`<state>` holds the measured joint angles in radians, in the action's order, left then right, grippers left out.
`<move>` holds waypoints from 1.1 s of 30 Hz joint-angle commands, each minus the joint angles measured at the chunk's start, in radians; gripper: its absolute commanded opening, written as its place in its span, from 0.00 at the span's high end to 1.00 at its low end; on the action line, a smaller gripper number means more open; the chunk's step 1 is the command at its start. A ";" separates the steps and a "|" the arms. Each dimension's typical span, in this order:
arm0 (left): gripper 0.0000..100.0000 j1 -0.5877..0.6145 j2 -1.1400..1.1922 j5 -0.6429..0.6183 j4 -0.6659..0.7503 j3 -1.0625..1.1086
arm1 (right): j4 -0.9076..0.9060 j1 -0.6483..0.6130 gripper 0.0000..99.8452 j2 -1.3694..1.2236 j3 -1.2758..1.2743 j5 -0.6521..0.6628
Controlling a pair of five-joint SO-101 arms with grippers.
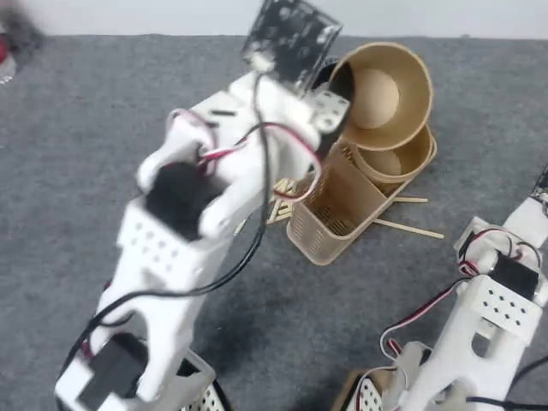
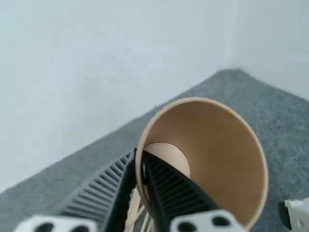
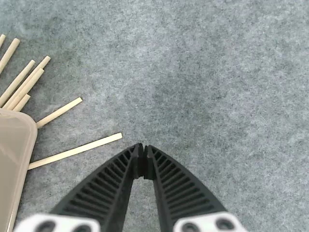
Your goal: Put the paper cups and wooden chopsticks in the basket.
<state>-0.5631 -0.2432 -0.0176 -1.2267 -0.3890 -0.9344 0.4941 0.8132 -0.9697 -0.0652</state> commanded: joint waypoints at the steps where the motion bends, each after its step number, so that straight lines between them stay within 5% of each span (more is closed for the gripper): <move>1: 0.99 -0.023 0.074 -0.043 0.012 -0.028 | 0.018 -0.015 0.99 0.025 0.005 0.017; 12: 0.98 -0.063 0.249 -0.048 -0.009 -0.024 | 0.018 -0.013 0.99 0.025 0.006 0.017; 18: 0.75 0.061 0.322 -0.296 -0.178 -0.084 | 0.018 -0.012 0.99 0.025 0.006 0.017; 24: 0.73 0.163 0.331 -0.130 -0.189 -0.091 | 0.018 -0.015 0.99 0.025 0.006 0.017; 33: 0.73 0.075 0.476 -0.109 -0.118 -0.084 | 0.018 -0.012 0.99 0.024 0.006 0.017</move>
<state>-0.4404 0.1772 -0.1419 -1.3663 -0.4519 -0.9344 0.4941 0.8132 -0.9697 -0.0652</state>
